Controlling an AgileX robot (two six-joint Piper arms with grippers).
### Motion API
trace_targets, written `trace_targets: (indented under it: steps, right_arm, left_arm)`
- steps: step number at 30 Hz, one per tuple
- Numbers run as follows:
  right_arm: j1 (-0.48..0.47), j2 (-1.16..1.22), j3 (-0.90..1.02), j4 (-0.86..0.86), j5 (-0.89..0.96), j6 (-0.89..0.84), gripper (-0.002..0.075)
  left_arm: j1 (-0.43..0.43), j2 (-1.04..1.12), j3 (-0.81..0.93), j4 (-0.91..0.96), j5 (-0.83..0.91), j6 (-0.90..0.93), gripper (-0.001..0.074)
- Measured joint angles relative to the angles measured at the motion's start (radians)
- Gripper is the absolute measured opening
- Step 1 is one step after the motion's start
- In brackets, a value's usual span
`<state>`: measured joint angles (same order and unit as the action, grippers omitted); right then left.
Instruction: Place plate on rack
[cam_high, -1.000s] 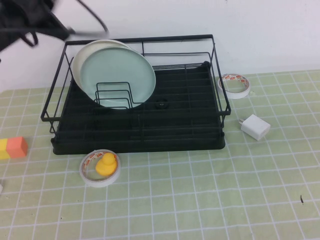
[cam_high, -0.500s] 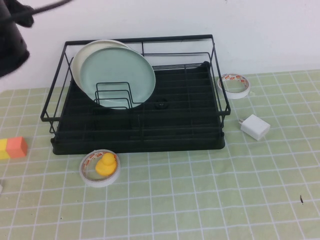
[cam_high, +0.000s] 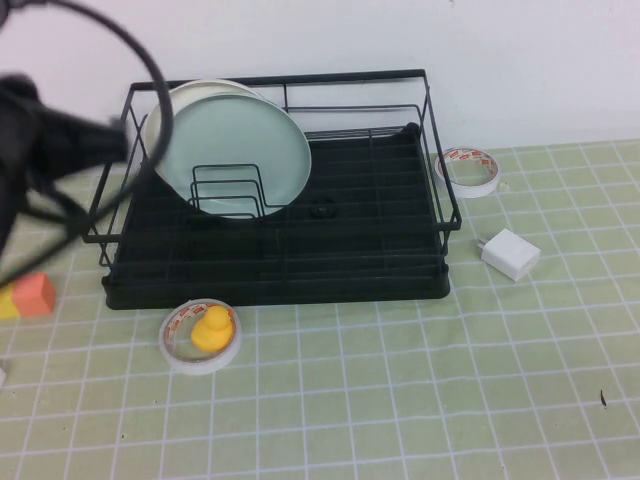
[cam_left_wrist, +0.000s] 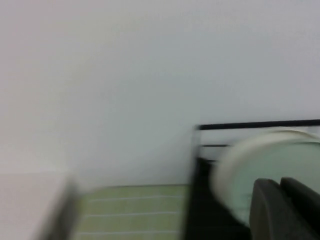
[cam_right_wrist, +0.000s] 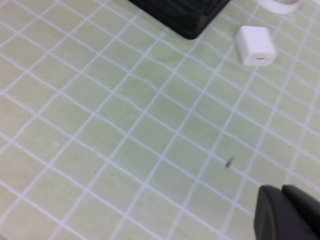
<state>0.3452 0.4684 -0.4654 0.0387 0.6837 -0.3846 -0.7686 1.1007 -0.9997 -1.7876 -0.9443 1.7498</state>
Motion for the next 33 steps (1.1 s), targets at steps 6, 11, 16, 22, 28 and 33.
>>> trace_targets:
  steps: [6, 11, 16, 22, 28, 33]
  right_arm:
    - [0.0, -0.032, 0.091, 0.063, -0.047, -0.004, 0.0001]
    - [0.0, -0.032, 0.096, 0.069, -0.053, -0.004, 0.0001]
    - [0.0, -0.032, 0.096, 0.071, -0.054, -0.004, 0.0001]
    - [0.0, -0.032, 0.096, 0.071, -0.056, -0.004, 0.0001]
    - [0.0, -0.032, 0.096, 0.073, -0.058, -0.004, 0.0001]
    - [0.0, -0.032, 0.096, 0.073, -0.058, -0.004, 0.0001]
  left_arm:
    - [-0.052, -0.062, 0.171, 0.002, 0.409, -0.178, -0.0001]
    - [-0.054, -0.034, 0.261, 0.026, 0.731, -0.184, -0.0001]
    - [-0.054, -0.018, 0.282, 0.046, 0.756, -0.186, -0.0001]
    - [-0.054, -0.016, 0.282, 0.042, 0.715, -0.192, -0.0001]
    - [-0.054, -0.008, 0.282, 0.04, 0.714, -0.183, -0.0001]
    - [-0.04, -0.035, 0.292, 0.04, 0.709, -0.158, -0.0001]
